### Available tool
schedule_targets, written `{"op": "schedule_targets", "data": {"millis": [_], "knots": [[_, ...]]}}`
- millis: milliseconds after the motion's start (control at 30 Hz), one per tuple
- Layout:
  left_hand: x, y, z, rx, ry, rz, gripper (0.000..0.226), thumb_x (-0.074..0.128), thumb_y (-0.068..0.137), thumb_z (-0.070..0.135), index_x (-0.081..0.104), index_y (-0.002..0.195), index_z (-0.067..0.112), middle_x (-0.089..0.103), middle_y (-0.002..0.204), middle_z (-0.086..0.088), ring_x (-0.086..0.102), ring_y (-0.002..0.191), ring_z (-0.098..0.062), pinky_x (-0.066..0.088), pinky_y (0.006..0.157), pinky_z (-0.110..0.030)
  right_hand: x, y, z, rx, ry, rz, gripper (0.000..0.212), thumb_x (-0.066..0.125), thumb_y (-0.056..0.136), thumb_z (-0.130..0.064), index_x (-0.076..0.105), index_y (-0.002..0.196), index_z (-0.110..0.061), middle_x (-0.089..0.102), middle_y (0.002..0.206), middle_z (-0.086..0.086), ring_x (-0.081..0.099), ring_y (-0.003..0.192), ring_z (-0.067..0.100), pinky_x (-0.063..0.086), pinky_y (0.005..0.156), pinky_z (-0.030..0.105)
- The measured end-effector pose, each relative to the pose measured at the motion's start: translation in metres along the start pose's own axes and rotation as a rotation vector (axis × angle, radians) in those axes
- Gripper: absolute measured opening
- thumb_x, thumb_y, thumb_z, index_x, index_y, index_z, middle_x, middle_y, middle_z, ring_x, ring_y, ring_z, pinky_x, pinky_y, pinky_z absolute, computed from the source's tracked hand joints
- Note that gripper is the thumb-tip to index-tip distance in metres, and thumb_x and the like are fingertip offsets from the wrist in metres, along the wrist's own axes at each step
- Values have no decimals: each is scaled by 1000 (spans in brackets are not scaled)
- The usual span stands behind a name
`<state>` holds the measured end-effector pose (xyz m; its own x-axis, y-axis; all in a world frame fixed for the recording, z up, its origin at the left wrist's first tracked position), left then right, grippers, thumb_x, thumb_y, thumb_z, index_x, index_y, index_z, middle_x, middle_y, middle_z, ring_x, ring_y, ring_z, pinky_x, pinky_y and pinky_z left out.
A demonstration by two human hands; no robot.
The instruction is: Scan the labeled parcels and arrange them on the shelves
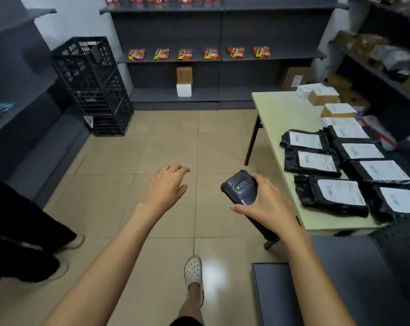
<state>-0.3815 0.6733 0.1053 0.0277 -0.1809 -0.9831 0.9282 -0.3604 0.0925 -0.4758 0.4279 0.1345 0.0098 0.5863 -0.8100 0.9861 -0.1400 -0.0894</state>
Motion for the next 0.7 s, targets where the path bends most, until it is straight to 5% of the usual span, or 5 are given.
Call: {"op": "schedule_targets", "data": {"millis": [300, 700], "knots": [[3, 262, -54, 161, 13, -52, 45, 58, 95, 35, 48, 138, 23, 51, 136, 4, 47, 122, -23, 46, 87, -37, -17, 225, -28, 106, 25, 87, 84, 80, 65, -58, 44, 135, -32, 55, 123, -10, 57, 110, 17, 49, 88, 39], [68, 542, 16, 427, -10, -149, 40, 58, 91, 20, 57, 131, 19, 56, 130, -2, 54, 115, -30, 49, 86, -42, -63, 431, 71, 359, 47, 159, 87, 82, 68, -54, 43, 140, -27, 56, 128, -5, 58, 111, 20, 49, 81, 35]]}}
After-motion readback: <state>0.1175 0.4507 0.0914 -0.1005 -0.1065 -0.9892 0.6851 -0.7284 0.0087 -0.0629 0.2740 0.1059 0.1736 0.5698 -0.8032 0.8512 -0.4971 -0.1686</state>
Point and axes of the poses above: each hand's wrist, its own y-axis towards the middle knuckle, its own x-axis out of the palm, z = x × y, the point moved 2 cm from there along y, towards the middle knuckle
